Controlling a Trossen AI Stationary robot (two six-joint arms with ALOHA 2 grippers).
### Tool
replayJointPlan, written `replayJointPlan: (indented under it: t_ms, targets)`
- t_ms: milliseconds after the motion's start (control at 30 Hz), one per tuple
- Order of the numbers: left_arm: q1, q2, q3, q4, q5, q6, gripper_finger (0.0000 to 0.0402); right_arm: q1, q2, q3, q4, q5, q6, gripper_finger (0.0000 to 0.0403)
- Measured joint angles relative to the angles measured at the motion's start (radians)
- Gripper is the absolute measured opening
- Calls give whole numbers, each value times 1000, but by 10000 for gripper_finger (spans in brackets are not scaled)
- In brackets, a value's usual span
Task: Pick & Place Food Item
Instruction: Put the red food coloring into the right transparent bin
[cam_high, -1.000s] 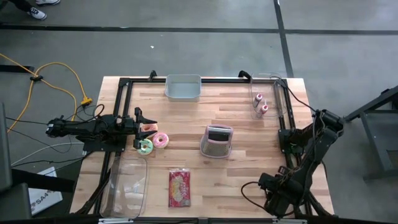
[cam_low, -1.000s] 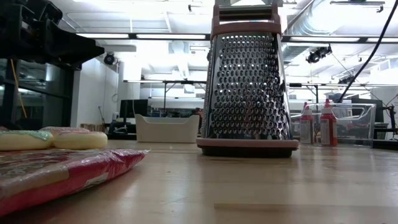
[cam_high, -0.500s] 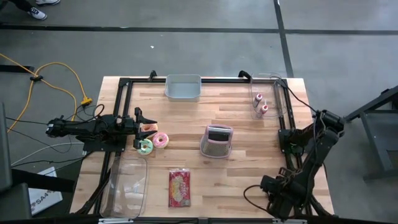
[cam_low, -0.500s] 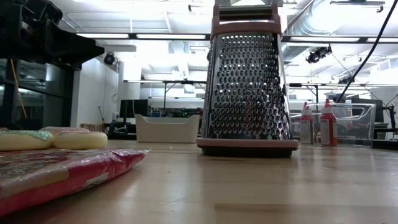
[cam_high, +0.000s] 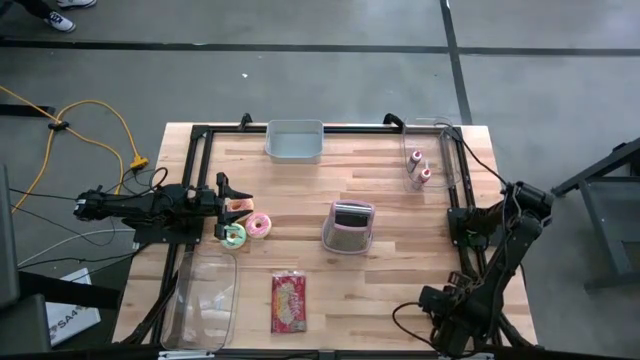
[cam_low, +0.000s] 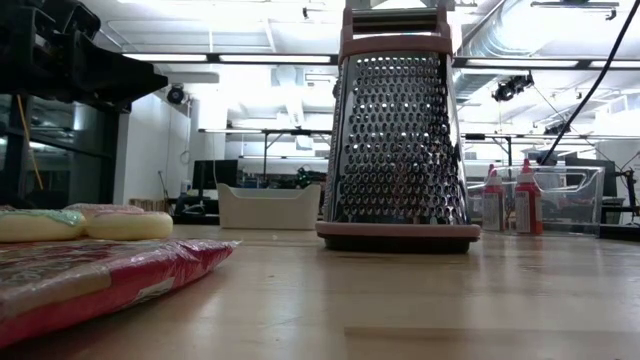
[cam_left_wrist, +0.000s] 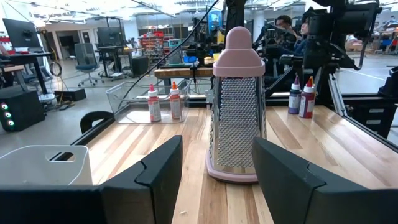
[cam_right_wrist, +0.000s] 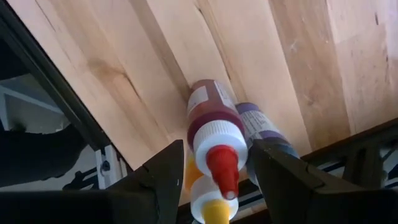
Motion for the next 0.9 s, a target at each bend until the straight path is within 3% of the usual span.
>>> replayJointPlan:
  t_ms: [167, 500, 900]
  targets:
    - [0, 0, 0, 0, 0, 0, 188, 0, 0, 0, 1, 1, 0, 171]
    - [0, 0, 0, 0, 0, 0, 188, 0, 0, 0, 8, 4, 0, 117]
    - [0, 0, 0, 0, 0, 0, 188, 0, 0, 1, 11, 10, 0, 110]
